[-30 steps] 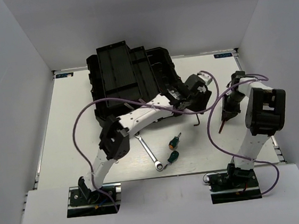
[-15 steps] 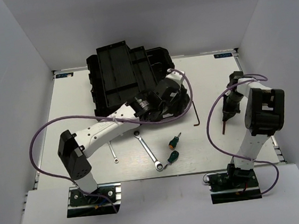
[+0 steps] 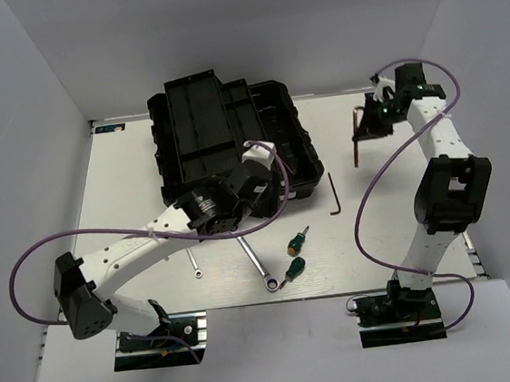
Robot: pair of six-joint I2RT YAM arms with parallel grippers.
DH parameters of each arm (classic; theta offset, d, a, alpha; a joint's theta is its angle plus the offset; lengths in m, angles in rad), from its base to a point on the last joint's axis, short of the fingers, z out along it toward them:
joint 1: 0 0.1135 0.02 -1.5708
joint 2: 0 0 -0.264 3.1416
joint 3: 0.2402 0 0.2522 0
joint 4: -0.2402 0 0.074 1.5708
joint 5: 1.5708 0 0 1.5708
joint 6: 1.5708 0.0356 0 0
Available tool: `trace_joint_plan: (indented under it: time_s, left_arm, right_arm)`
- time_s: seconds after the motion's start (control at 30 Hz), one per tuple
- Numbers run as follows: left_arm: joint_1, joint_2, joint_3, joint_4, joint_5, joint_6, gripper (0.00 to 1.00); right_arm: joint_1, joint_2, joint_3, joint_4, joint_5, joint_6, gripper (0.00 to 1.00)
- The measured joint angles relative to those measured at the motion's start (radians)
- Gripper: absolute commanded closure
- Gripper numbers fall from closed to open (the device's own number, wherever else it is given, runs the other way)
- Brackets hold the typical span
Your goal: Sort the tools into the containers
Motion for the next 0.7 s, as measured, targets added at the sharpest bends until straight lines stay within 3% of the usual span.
trace_joint_plan:
  time_s: [0.17, 0.37, 0.47, 0.53, 0.63, 0.7]
  left_arm:
    - [0.000, -0.075, -0.105, -0.068, 0.012, -0.054, 0.48]
    - [0.000, -0.098, -0.238, -0.139, 0.034, -0.127, 0.46]
    - [0.000, -0.135, -0.313, -0.153, 0.042, -0.174, 0.36]
    - [0.002, -0.180, -0.354, -0.162, 0.045, -0.218, 0.33]
    - [0.008, -0.285, -0.412, -0.179, 0.035, -0.303, 0.28]
    - [0.014, -0.362, -0.442, -0.209, 0.015, -0.378, 0.28]
  right_arm:
    - [0.117, 0.029, 0.198, -0.013, -0.143, 0.032, 1.00]
    - [0.307, 0.140, 0.322, 0.005, -0.166, 0.043, 1.00]
    - [0.369, 0.196, 0.322, -0.005, -0.136, 0.039, 0.89]
    - [0.386, 0.225, 0.322, -0.012, -0.114, 0.036, 0.73]
    - [0.386, 0.243, 0.322, -0.023, -0.089, 0.028, 0.59]
    - [0.380, 0.240, 0.322, -0.022, -0.085, 0.019, 0.57]
